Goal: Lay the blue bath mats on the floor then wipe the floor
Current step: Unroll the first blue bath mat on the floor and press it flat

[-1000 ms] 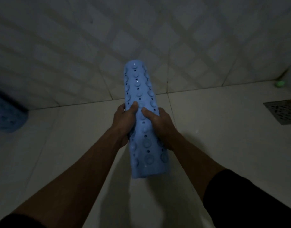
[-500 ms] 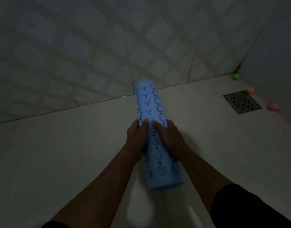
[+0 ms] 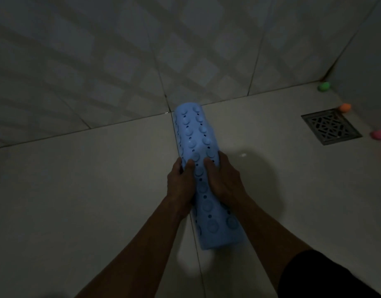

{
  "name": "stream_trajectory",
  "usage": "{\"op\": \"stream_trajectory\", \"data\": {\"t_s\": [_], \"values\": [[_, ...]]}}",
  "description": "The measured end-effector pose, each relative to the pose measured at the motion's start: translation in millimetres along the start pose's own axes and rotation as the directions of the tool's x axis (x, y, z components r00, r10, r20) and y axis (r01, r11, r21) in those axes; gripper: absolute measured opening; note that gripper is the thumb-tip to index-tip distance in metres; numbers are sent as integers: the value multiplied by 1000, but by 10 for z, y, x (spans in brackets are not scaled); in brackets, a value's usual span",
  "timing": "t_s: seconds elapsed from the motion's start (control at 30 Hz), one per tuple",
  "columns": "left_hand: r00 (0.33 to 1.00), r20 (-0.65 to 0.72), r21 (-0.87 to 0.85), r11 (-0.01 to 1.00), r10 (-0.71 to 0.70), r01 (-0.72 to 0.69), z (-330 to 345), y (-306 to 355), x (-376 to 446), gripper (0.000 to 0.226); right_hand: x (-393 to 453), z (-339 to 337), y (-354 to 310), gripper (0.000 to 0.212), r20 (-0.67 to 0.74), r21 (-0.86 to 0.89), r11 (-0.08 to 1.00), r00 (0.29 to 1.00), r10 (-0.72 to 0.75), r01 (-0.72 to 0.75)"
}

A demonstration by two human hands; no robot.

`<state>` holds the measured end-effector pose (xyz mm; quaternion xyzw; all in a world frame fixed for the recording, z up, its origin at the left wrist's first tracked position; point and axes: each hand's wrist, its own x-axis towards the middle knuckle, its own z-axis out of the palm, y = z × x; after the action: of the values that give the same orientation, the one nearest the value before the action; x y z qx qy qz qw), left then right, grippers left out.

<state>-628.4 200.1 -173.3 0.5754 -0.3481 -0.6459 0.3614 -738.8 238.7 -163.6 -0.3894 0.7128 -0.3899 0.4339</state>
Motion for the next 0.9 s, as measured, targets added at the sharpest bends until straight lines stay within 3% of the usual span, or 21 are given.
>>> {"op": "stream_trajectory", "data": {"t_s": [0.13,0.27,0.43,0.53,0.6,0.67,0.73,0.9], "values": [[1000,-18,-12,1000,1,-1,-52,-110,-83,38,-69,107,102,79,-38,-76,996,998,54,-57],[999,-34,-37,999,-20,19,-66,-179,-183,33,-169,95,133,72,-62,-110,990,995,81,-87],[996,-65,193,980,64,-50,-38,-77,-262,41,-232,-2,20,66,-67,-357,924,990,120,-137],[986,-149,270,962,72,-30,-81,14,-318,57,-237,19,-63,66,-24,-335,933,991,134,-134],[976,-200,312,950,84,-18,-173,24,-327,66,-260,61,-102,58,-19,-268,961,998,66,-69],[974,-213,328,945,74,0,-294,21,-333,66,-306,80,-147,45,-47,-208,978,998,-36,25],[976,-210,318,948,47,23,-433,53,-380,65,-338,91,-210,37,-45,-197,980,998,-39,29],[982,-188,333,942,18,46,-771,103,-478,57,-358,347,-282,53,54,-289,957,999,-6,22]]}}
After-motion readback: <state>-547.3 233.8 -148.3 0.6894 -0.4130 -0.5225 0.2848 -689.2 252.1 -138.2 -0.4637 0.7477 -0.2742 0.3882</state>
